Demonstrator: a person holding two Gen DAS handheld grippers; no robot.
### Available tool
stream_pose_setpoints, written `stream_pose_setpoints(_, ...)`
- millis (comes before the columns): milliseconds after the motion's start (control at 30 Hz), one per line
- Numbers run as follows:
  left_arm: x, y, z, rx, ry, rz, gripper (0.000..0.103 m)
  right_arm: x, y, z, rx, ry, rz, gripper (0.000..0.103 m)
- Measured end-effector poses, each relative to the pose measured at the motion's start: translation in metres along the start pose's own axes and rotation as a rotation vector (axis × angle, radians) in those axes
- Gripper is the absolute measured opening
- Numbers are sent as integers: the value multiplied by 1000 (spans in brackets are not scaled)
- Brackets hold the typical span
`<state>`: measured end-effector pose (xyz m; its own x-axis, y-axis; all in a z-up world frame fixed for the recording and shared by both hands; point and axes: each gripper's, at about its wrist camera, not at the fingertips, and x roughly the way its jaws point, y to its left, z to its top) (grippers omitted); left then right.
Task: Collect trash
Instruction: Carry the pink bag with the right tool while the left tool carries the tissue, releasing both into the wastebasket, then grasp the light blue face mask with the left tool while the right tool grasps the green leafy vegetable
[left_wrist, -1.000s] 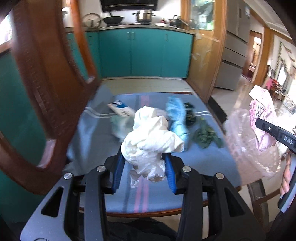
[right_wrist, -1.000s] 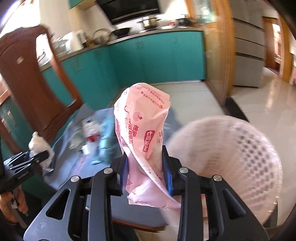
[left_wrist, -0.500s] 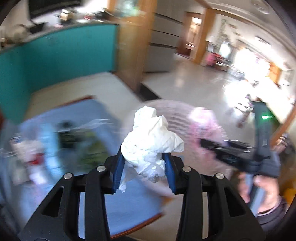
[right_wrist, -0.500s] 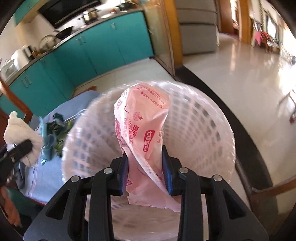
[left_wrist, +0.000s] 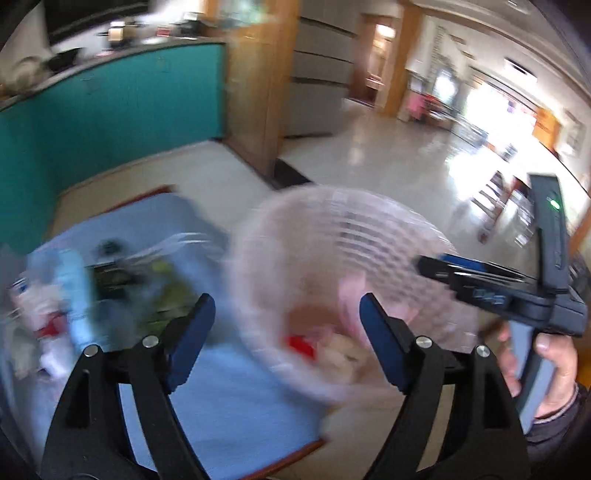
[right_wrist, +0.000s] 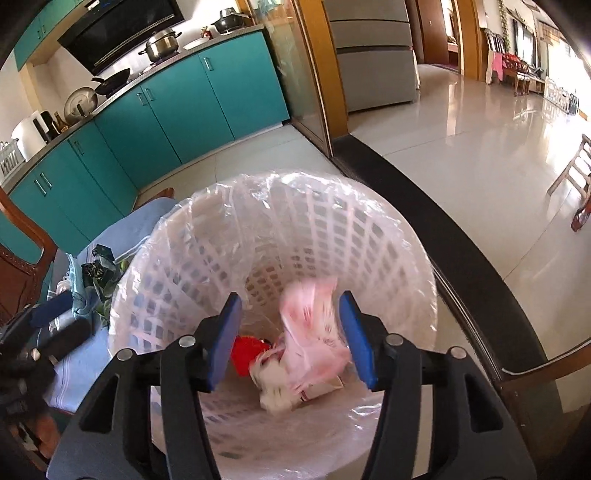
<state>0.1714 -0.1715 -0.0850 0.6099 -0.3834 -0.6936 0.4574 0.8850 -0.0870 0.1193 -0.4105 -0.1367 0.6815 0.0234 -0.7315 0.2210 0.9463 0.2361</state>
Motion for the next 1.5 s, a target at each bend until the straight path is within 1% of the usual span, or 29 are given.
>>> stream_pose_setpoints(33,-11,20,-3,-36,-25,74,81,-1,6,2,-10,-9,10,54)
stream_pose_setpoints(67,-20,37,-4,-58,-38,126,81,-2,14,3,-26,-18,26,54)
stream_pose_setpoints(167,-41,102,-11,-176,-68,350,81,-7,47,5,-113,-54,89,54)
stream_pose_setpoints(267,-44,158,-21,-259,-46,568,81,-8,92,7,-223,-69,157,54)
stream_pose_setpoints(300,-41,175,-27,-265,-31,611,81,-5,109,7,-260,-63,176,54)
stream_pose_setpoints(367,-34,203,-34,-291,4,636,81,7,154,6,-352,-51,221,54)
stream_pose_setpoints(400,-31,215,-39,-319,26,634,81,11,166,6,-376,-43,229,54)
stream_pose_setpoints(433,-27,227,-45,-355,42,612,81,22,186,4,-411,-25,241,54)
stream_pose_setpoints(500,-22,244,-52,-413,56,540,81,48,219,1,-465,33,245,54)
stream_pose_setpoints(567,-18,250,-59,-429,65,490,83,72,239,-3,-494,72,185,54)
stream_pose_setpoints(600,-12,253,-59,-427,79,481,85,81,245,-5,-494,92,156,54)
stream_pose_setpoints(667,-2,261,-61,-418,104,494,85,109,252,-10,-463,166,102,54)
stream_pose_setpoints(700,2,266,-62,-423,112,493,85,116,253,-11,-458,184,93,54)
stream_pose_setpoints(767,7,275,-67,-446,117,466,82,124,261,-18,-513,165,27,54)
stream_pose_setpoints(833,9,283,-70,-460,130,435,58,125,266,-23,-540,172,39,54)
stream_pose_setpoints(867,12,284,-72,-463,135,419,52,125,266,-25,-543,183,50,54)
stream_pose_setpoints(900,12,284,-75,-466,136,405,38,124,267,-26,-550,180,49,54)
stream_pose_setpoints(933,13,284,-78,-466,137,390,28,123,269,-27,-566,174,43,50)
stream_pose_setpoints(967,12,285,-81,-464,135,384,25,122,271,-28,-585,171,39,38)
stream_pose_setpoints(1000,10,282,-83,-456,128,386,24,121,272,-29,-603,159,32,34)
stream_pose_setpoints(1033,8,280,-85,-449,122,385,22,118,273,-29,-616,152,41,27)
stream_pose_setpoints(1067,5,278,-87,-444,117,380,22,116,273,-30,-620,155,60,7)
stream_pose_setpoints(1100,2,276,-89,-438,111,372,21,113,271,-30,-606,182,110,3)
stream_pose_setpoints(1200,-13,266,-93,-419,95,348,21,100,268,-32,-598,183,170,3)
stream_pose_setpoints(1300,-34,251,-99,-390,72,307,21,75,265,-39,-600,194,294,3)
stream_pose_setpoints(1400,-46,240,-106,-368,82,280,23,58,269,-52,-640,209,347,4)
stream_pose_setpoints(1433,-49,237,-109,-365,88,279,27,56,270,-56,-654,215,346,4)
stream_pose_setpoints(1467,-51,236,-110,-365,93,288,30,54,272,-60,-671,219,335,7)
stream_pose_setpoints(1500,-52,236,-113,-369,99,297,41,53,272,-63,-682,215,321,12)
